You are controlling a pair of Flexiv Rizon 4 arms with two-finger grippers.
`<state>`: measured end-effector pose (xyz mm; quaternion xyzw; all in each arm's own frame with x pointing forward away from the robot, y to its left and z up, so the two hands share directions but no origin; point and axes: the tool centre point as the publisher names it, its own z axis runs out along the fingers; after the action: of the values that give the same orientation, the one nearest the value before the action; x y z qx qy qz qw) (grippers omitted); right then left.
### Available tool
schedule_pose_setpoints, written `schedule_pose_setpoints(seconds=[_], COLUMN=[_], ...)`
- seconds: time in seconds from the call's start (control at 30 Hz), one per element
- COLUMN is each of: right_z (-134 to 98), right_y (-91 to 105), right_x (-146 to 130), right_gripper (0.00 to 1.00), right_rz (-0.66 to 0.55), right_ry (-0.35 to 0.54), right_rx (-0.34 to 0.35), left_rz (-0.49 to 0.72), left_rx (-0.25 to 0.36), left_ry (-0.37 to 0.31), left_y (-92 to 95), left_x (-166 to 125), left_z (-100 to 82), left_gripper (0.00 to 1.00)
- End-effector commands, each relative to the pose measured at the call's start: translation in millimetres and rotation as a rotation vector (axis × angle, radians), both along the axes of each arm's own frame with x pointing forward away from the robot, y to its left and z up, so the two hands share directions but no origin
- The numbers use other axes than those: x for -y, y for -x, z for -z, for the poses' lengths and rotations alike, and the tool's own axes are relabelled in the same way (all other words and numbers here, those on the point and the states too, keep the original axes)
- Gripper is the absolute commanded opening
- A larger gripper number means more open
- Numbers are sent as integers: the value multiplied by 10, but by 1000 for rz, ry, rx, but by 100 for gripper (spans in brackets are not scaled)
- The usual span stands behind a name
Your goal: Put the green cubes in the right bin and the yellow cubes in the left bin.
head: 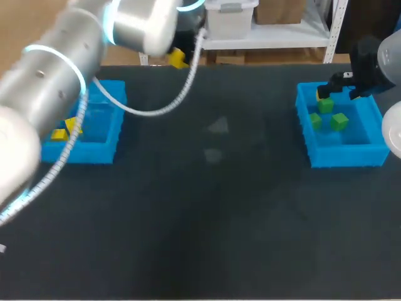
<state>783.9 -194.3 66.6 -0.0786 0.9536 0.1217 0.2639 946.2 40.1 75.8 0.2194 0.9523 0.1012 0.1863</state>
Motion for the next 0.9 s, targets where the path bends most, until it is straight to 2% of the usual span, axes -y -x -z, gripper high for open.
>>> schedule_pose_setpoints(seconds=[0.03,0.17,0.33,0.67,0.9], right_z=[-9,-9,-9,-9,-9], right_y=[29,29,29,29,29], right_x=[-8,-8,-8,-8,-8], right_gripper=[100,100,100,100,100], right_rz=[6,6,6,6,6], right_ry=[5,5,5,5,5], right_rx=[5,5,5,5,5], left_rz=[-164,-250,-317,-383,-397], left_rx=[73,60,37,-24,-59], left_ry=[58,59,64,73,79], left_y=[706,901,1136,1529,1706], left_x=[-745,-1132,-1435,-1746,-1803], left_z=[-308,-312,-263,-50,66], left_gripper=[0,0,0,0,0])
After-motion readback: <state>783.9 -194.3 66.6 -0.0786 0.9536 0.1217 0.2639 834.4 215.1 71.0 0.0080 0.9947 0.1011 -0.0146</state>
